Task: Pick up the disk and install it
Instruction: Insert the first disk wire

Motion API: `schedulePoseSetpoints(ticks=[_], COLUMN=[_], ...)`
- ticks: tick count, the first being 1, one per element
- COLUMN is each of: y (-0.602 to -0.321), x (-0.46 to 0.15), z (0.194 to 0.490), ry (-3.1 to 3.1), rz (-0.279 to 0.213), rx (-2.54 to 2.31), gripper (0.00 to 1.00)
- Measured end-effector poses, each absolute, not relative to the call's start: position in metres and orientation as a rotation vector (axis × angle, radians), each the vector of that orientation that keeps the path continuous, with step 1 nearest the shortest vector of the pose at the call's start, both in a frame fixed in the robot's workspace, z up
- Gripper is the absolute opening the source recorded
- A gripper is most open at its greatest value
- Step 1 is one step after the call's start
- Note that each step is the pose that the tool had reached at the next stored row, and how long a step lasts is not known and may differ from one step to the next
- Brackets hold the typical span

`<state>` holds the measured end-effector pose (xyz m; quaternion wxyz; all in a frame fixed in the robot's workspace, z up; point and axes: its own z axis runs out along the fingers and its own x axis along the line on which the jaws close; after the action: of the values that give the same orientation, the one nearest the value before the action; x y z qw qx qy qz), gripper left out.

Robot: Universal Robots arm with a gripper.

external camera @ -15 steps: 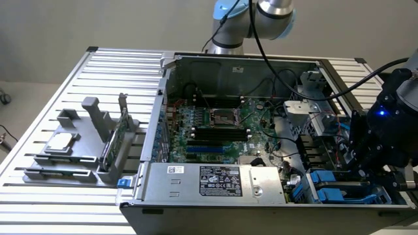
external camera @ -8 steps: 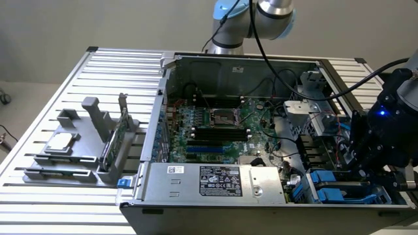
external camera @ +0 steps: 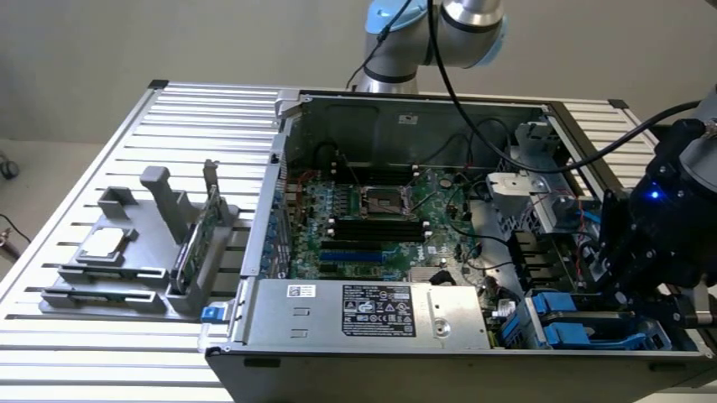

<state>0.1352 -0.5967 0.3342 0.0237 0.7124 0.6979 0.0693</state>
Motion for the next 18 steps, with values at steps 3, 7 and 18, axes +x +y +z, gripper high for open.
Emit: schedulePoseSetpoints(ticks=[3,7,18], y=[-0.5967,-0.5967,-0.5966], x=[0.1361,0.1365,0.1363], z=[0.3337,0.3329,0.331], ry=[2.16,2.16,2.16], rz=[0.215,0.215,0.214], rx=[2.205,2.205,2.205], gripper=[0.17,0.17,0.17])
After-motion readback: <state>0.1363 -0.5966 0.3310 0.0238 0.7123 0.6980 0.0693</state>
